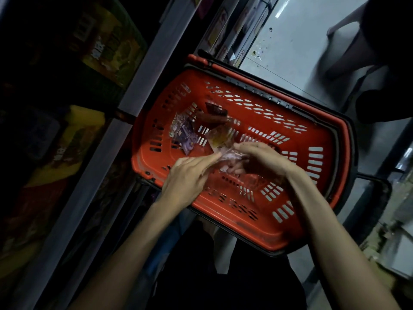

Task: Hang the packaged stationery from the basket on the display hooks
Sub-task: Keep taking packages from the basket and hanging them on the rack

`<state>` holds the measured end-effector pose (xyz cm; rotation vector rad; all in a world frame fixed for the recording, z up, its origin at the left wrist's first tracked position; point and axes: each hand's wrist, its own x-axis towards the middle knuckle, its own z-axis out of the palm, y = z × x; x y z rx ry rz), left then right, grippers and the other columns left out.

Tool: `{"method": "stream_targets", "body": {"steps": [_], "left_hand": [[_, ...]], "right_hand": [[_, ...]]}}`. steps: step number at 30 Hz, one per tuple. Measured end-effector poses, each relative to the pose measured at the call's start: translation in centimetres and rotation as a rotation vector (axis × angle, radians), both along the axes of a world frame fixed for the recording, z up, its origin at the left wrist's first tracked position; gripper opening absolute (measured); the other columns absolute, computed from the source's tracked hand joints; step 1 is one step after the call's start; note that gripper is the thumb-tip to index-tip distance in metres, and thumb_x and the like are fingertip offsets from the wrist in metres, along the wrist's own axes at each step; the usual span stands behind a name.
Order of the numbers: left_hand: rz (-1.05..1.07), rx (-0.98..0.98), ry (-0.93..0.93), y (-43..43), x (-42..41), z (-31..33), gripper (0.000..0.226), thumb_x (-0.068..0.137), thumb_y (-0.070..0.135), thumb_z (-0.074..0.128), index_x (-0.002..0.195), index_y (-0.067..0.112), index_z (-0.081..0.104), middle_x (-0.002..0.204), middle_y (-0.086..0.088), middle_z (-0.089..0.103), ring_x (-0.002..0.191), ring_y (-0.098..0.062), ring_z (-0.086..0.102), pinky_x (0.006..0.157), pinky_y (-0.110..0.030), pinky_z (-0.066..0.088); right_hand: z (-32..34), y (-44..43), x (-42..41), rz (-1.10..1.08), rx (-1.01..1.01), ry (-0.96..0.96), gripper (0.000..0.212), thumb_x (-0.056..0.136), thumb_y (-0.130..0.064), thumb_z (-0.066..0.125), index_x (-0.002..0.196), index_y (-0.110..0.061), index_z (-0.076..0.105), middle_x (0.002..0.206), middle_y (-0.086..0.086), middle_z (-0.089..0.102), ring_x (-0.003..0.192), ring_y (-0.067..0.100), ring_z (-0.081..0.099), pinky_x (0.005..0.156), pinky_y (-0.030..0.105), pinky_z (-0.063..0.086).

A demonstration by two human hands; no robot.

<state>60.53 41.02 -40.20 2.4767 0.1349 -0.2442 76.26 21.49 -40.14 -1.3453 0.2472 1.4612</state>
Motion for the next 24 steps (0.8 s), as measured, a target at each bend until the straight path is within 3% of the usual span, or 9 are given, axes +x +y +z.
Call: {"method": "stream_targets", "body": {"steps": [3, 5, 7, 9, 11, 14, 16, 20, 24], "left_hand": [[0.258, -0.125, 0.035, 0.1, 0.5, 0.3, 0.034, 0.1, 0.025, 0.069, 0.134, 0.023, 0.07, 0.119, -0.002, 0.078, 0.105, -0.025, 0.074, 0.09, -0.039, 0.059], [0.436, -0.224, 0.138, 0.5, 0.9, 0.3, 0.036, 0.097, 0.047, 0.064, 0.121, 0.021, 0.075, 0.105, -0.002, 0.08, 0.095, -0.025, 0.076, 0.081, -0.044, 0.061], [0.549, -0.303, 0.148, 0.6, 1.1, 0.1, 0.036, 0.095, 0.051, 0.068, 0.113, 0.021, 0.076, 0.099, 0.005, 0.079, 0.091, -0.018, 0.075, 0.079, -0.046, 0.061], [0.624, -0.366, 0.11, 0.4, 1.2, 0.3, 0.031, 0.092, 0.044, 0.075, 0.114, 0.022, 0.075, 0.102, 0.013, 0.078, 0.094, -0.01, 0.075, 0.085, -0.041, 0.061], [0.668, -0.411, 0.085, 0.3, 1.3, 0.6, 0.038, 0.086, 0.048, 0.076, 0.117, 0.026, 0.073, 0.104, 0.016, 0.077, 0.099, -0.006, 0.074, 0.089, -0.036, 0.06], [0.699, -0.457, 0.071, 0.4, 1.4, 0.6, 0.032, 0.085, 0.04, 0.083, 0.114, 0.029, 0.073, 0.102, 0.018, 0.077, 0.097, -0.002, 0.075, 0.088, -0.036, 0.061], [0.707, -0.489, 0.053, 0.5, 1.6, 0.7, 0.03, 0.086, 0.026, 0.087, 0.113, 0.026, 0.073, 0.101, 0.02, 0.076, 0.095, 0.002, 0.074, 0.087, -0.031, 0.061], [0.725, -0.501, 0.035, 0.4, 1.6, 0.8, 0.034, 0.088, 0.022, 0.085, 0.118, 0.027, 0.069, 0.105, 0.024, 0.075, 0.1, 0.003, 0.073, 0.09, -0.027, 0.058], [0.768, -0.446, 0.047, 0.5, 1.3, 0.4, 0.023, 0.09, 0.04, 0.081, 0.105, 0.026, 0.071, 0.09, 0.012, 0.077, 0.084, -0.012, 0.076, 0.082, -0.046, 0.062]], "right_hand": [[-0.1, 0.7, 0.0, -0.057, -0.025, 0.017, 0.064, 0.097, -0.067, 0.043, 0.091, -0.007, 0.065, 0.082, 0.014, 0.069, 0.072, 0.023, 0.07, 0.07, 0.031, 0.058], [-0.9, 1.0, -0.2, -0.09, -0.052, -0.05, 0.068, 0.092, -0.076, 0.046, 0.089, -0.012, 0.066, 0.076, 0.006, 0.064, 0.067, 0.019, 0.063, 0.066, 0.029, 0.053], [-1.7, 1.4, -0.6, -0.115, -0.06, -0.139, 0.067, 0.079, -0.081, 0.063, 0.095, -0.016, 0.066, 0.08, -0.001, 0.061, 0.069, 0.014, 0.057, 0.068, 0.027, 0.047], [-2.4, 1.6, -1.5, -0.036, -0.123, -0.331, 0.07, 0.073, -0.08, 0.071, 0.111, -0.021, 0.067, 0.103, -0.007, 0.069, 0.088, 0.009, 0.066, 0.081, 0.027, 0.05], [-2.2, 2.4, -2.5, 0.0, -0.149, -0.482, 0.058, 0.079, -0.064, 0.079, 0.121, -0.025, 0.068, 0.121, -0.008, 0.071, 0.107, 0.006, 0.069, 0.088, 0.022, 0.053], [-1.8, 3.6, -3.6, -0.123, -0.092, -0.518, 0.031, 0.088, -0.028, 0.082, 0.112, -0.011, 0.073, 0.107, 0.006, 0.077, 0.1, 0.017, 0.074, 0.081, 0.024, 0.058], [-1.7, 4.0, -3.7, -0.168, -0.088, -0.547, 0.023, 0.089, -0.02, 0.081, 0.102, -0.003, 0.072, 0.1, 0.013, 0.077, 0.09, 0.019, 0.074, 0.079, 0.028, 0.059], [-2.1, 3.1, -3.2, -0.243, -0.201, -0.508, 0.023, 0.09, -0.016, 0.079, 0.081, -0.011, 0.058, 0.072, -0.01, 0.072, 0.065, 0.001, 0.066, 0.061, 0.016, 0.049], [-2.3, 0.6, -2.4, -0.266, -0.271, -0.533, 0.037, 0.084, 0.011, 0.073, 0.081, -0.016, 0.048, 0.062, -0.013, 0.065, 0.056, -0.001, 0.061, 0.055, 0.019, 0.049]]}}
